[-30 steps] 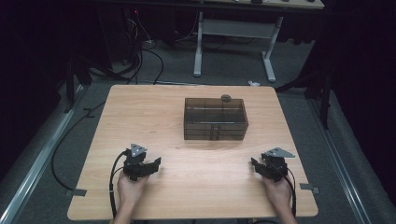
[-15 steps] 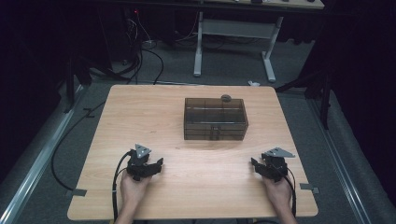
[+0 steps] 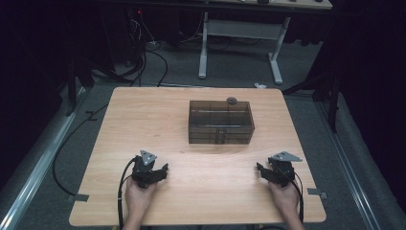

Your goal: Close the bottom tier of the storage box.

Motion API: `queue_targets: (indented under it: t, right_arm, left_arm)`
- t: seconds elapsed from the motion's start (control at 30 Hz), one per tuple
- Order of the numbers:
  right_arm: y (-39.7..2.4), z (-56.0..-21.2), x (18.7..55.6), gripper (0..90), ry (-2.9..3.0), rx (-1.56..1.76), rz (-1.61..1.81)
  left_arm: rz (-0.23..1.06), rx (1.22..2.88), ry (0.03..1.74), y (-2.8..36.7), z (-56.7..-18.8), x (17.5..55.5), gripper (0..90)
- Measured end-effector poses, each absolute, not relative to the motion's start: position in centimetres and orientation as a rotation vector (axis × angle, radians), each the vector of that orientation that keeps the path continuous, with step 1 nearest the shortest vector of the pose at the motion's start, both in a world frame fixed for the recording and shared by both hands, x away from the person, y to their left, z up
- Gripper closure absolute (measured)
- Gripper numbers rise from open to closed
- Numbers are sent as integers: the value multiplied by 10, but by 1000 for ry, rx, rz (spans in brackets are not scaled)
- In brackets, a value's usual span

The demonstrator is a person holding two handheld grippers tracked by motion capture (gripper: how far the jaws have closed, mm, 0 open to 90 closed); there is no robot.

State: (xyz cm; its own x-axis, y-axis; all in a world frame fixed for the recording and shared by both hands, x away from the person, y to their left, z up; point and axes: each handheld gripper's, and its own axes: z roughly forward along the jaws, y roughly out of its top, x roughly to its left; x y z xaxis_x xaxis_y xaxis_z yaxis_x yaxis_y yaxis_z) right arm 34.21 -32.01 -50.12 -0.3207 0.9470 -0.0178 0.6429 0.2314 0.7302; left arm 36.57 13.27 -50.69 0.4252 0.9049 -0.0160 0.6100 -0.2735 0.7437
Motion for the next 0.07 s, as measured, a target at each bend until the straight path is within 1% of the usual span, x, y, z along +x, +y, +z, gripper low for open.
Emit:
queue_targets:
  t: [0.07]
  right_arm:
    - [-320,-501,342,434,2051,1450,877]
  left_arm:
    - [550,1995,1277,133,-507,366,305]
